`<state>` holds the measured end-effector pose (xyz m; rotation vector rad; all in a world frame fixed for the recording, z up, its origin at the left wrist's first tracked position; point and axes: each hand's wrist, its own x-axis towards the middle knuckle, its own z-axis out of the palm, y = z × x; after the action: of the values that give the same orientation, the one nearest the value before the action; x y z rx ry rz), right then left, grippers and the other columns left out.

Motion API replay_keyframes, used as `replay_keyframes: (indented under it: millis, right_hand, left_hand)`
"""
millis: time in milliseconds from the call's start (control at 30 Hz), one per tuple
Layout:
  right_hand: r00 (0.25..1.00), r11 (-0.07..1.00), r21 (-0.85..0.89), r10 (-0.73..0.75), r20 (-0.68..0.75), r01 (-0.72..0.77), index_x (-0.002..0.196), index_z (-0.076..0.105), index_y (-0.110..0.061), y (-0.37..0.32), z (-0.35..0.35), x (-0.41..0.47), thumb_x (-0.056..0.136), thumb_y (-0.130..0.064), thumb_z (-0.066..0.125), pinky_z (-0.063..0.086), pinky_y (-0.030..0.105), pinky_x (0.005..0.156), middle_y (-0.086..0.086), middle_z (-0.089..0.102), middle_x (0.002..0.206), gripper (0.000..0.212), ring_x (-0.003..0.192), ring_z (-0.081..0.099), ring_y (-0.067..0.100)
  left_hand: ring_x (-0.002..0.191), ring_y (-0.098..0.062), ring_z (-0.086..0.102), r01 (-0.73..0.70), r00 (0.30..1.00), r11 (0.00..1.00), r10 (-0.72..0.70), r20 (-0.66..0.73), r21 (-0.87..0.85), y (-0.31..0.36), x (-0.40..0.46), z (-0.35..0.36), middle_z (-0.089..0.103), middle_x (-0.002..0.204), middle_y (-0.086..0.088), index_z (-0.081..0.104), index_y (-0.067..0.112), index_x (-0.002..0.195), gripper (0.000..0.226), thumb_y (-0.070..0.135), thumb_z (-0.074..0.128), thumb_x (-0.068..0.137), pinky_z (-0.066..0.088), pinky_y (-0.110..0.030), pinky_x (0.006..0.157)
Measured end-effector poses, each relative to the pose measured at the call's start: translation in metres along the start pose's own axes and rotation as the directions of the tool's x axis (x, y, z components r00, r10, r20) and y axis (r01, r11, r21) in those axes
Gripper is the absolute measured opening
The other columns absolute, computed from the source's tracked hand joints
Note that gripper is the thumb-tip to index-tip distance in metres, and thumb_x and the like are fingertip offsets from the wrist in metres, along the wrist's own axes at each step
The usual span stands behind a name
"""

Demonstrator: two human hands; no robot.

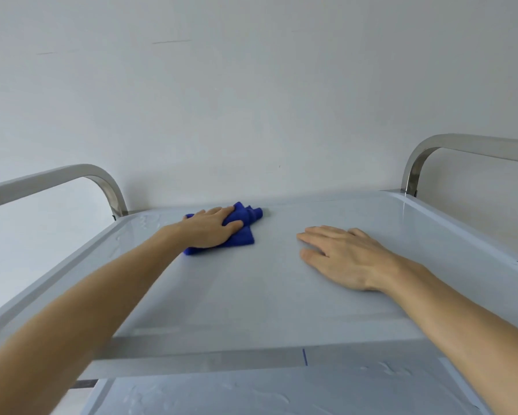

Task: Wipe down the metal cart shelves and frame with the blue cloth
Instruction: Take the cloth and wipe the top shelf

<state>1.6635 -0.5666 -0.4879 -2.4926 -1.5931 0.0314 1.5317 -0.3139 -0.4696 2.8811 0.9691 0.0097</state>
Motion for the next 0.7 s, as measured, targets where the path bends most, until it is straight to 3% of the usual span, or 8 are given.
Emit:
replay_keyframes:
  millis: [100,233,300,367,400,467,600,700]
  right_hand:
    - [1.0,1.0,0.002,-0.006,-0.008,0.006,0.152,0.03,-0.038,0.003,-0.001,0.0,0.101,-0.05,0.025,0.014,0.037,0.119,-0.021,0.021,0.161,0.052,0.148,0.016,0.0]
    - [1.0,1.0,0.003,-0.013,-0.02,0.013,0.151,0.031,-0.041,0.005,-0.002,0.0,0.103,-0.048,0.023,0.017,0.035,0.119,-0.024,0.024,0.159,0.05,0.147,0.019,-0.001]
    - [0.999,0.999,-0.011,-0.04,-0.024,0.04,0.149,0.034,-0.04,0.004,-0.001,-0.001,0.103,-0.046,0.022,0.021,0.036,0.117,-0.024,0.029,0.157,0.048,0.144,0.024,0.0]
    - [0.999,0.999,-0.021,-0.047,-0.024,0.047,0.146,0.037,-0.038,0.004,0.001,0.0,0.103,-0.046,0.021,0.021,0.038,0.117,-0.021,0.032,0.155,0.046,0.143,0.025,0.001]
    - [0.999,0.999,-0.02,-0.043,-0.014,0.043,0.147,0.035,-0.038,0.005,0.003,0.0,0.103,-0.047,0.02,0.018,0.038,0.118,-0.02,0.029,0.157,0.047,0.145,0.021,0.002]
    - [1.0,1.0,-0.004,-0.022,0.022,0.022,0.153,0.025,-0.039,0.005,0.005,0.0,0.104,-0.048,0.018,0.009,0.04,0.122,-0.019,0.016,0.163,0.051,0.151,0.01,0.004]
    - [0.999,1.0,0.003,-0.016,0.043,0.016,0.156,0.016,-0.038,0.004,0.007,0.002,0.104,-0.048,0.016,0.003,0.042,0.123,-0.018,0.007,0.165,0.052,0.152,0.002,0.004]
    - [0.999,1.0,0.004,-0.019,0.035,0.018,0.155,0.017,-0.036,0.003,0.007,0.002,0.104,-0.047,0.016,0.003,0.044,0.123,-0.017,0.008,0.165,0.052,0.152,0.002,0.005]
  left_hand:
    - [0.151,-0.023,0.017,-0.023,0.999,1.0,0.022,0.024,0.014,0.034,0.022,0.001,0.013,0.165,0.012,0.01,0.035,0.157,0.064,0.06,0.023,0.1,0.013,-0.052,0.12]
    - [0.152,-0.016,0.009,-0.25,0.967,0.968,0.249,0.061,0.012,0.066,0.001,0.01,0.005,0.166,0.015,0.003,0.043,0.156,0.061,0.059,0.023,0.1,0.007,-0.048,0.122]
    - [0.149,-0.005,0.007,-0.374,0.926,0.927,0.372,0.065,0.018,0.051,-0.023,0.016,0.004,0.164,0.02,0.0,0.052,0.153,0.063,0.065,0.023,0.095,0.003,-0.036,0.122]
    - [0.142,0.01,0.005,-0.423,0.903,0.905,0.424,0.068,-0.04,0.025,-0.042,0.015,0.007,0.158,0.031,-0.002,0.065,0.145,0.057,0.067,0.024,0.094,-0.004,-0.016,0.114]
    - [0.141,0.012,0.006,-0.408,0.909,0.91,0.412,0.061,-0.074,0.011,-0.047,0.012,0.009,0.155,0.033,0.002,0.067,0.144,0.052,0.063,0.028,0.098,-0.005,-0.009,0.109]
    - [0.145,0.003,0.016,-0.323,0.946,0.943,0.325,0.008,-0.079,-0.016,-0.04,0.005,0.019,0.158,0.025,0.013,0.052,0.15,0.05,0.047,0.033,0.105,0.002,-0.009,0.111]
    - [0.145,-0.018,0.03,-0.023,0.999,0.999,0.021,-0.047,-0.043,-0.051,0.01,-0.005,0.031,0.16,0.006,0.023,0.03,0.156,0.052,0.039,0.031,0.106,0.018,-0.035,0.119]
    - [0.146,-0.024,0.029,0.019,0.999,0.999,-0.021,-0.044,-0.041,-0.032,0.051,-0.006,0.026,0.162,0.003,0.023,0.028,0.156,0.055,0.043,0.031,0.104,0.02,-0.044,0.12]
